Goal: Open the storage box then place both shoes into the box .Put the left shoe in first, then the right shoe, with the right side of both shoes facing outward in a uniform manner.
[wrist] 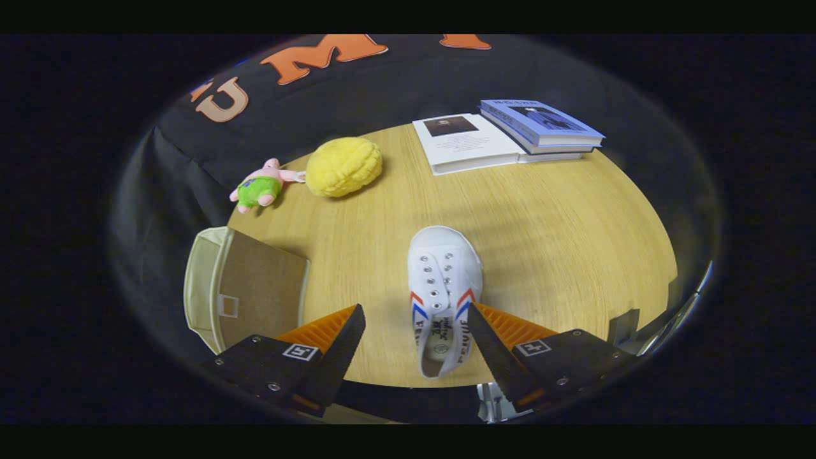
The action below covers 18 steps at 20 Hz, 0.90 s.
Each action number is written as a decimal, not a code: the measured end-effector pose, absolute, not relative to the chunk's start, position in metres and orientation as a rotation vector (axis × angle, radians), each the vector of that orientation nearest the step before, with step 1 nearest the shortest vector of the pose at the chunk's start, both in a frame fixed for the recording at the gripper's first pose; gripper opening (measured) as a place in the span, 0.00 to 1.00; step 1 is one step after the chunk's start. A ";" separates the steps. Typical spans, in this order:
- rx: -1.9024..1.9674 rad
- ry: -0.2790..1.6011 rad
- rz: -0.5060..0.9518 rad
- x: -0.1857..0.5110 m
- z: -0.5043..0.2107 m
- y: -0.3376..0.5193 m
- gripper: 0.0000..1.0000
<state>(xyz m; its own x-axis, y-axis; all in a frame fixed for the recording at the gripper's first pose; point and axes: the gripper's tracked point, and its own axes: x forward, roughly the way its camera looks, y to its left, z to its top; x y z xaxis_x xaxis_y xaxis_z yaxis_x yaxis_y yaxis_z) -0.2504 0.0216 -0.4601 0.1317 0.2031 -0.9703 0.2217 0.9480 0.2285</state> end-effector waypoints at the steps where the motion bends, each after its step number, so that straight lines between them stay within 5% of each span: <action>1: 0.343 1.461 -0.019 -0.257 -0.466 0.016 0.96; 8: 0.320 1.514 -0.061 -0.285 -0.506 -0.009 0.86; 12: 0.375 1.545 -0.065 -0.293 -0.526 -0.001 0.69; 16: 0.453 1.545 -0.078 -0.289 -0.531 0.009 0.40; 18: 0.491 1.532 -0.079 -0.289 -0.532 0.009 0.35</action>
<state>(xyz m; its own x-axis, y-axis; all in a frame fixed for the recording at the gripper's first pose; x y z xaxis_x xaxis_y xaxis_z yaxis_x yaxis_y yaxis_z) -0.2893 0.0085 -0.5324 0.0563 0.2521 -0.9661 0.3507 0.9010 0.2556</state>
